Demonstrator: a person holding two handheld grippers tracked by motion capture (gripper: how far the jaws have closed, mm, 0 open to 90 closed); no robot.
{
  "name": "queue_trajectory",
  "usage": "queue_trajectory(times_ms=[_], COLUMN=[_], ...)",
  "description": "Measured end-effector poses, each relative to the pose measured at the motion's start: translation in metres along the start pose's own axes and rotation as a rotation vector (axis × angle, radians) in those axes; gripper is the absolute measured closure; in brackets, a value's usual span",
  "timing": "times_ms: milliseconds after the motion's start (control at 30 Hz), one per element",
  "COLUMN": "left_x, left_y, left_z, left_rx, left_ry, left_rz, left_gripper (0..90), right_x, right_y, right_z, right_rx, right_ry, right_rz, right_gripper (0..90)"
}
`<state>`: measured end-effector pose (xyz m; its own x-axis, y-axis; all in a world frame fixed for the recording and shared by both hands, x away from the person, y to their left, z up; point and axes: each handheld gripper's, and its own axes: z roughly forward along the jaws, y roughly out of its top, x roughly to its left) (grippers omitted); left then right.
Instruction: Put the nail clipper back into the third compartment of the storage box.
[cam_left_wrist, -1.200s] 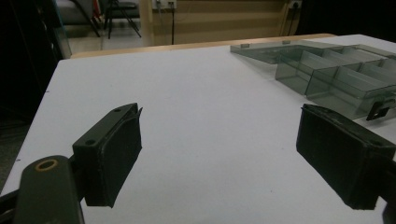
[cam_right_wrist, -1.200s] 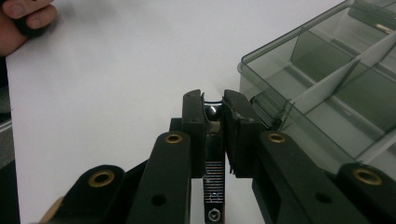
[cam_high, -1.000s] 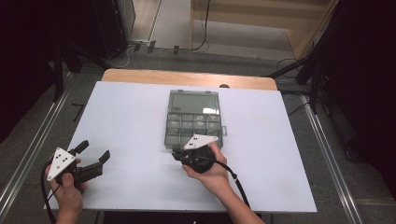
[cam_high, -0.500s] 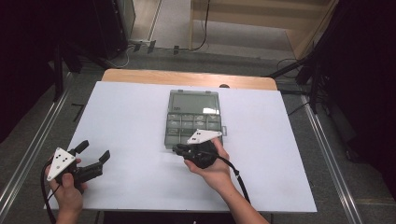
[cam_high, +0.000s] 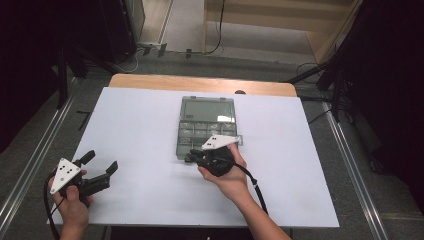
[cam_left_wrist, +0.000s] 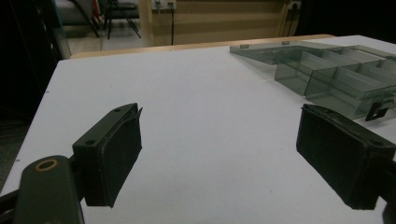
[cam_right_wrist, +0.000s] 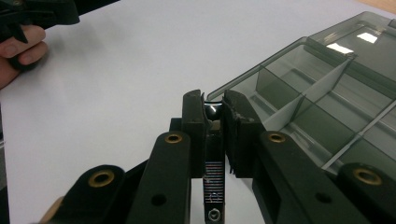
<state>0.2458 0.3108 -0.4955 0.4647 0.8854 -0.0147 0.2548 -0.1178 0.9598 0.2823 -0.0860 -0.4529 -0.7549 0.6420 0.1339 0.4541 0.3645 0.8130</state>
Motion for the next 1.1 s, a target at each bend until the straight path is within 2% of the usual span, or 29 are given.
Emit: queue_trajectory(times_ms=[567, 1100], left_x=[0.000, 0.000], left_y=[0.000, 0.000], left_z=[0.000, 0.000], left_rx=[-0.001, 0.000], left_ry=[0.001, 0.001], left_rz=[-0.001, 0.001], left_gripper=[14.2, 14.2], right_x=[-0.014, -0.031], right_y=[0.008, 0.013], right_z=[-0.006, -0.008], right_rx=[-0.028, -0.046], right_ry=[-0.025, -0.069], right_rz=[0.032, 0.067], right_gripper=[81.2, 81.2])
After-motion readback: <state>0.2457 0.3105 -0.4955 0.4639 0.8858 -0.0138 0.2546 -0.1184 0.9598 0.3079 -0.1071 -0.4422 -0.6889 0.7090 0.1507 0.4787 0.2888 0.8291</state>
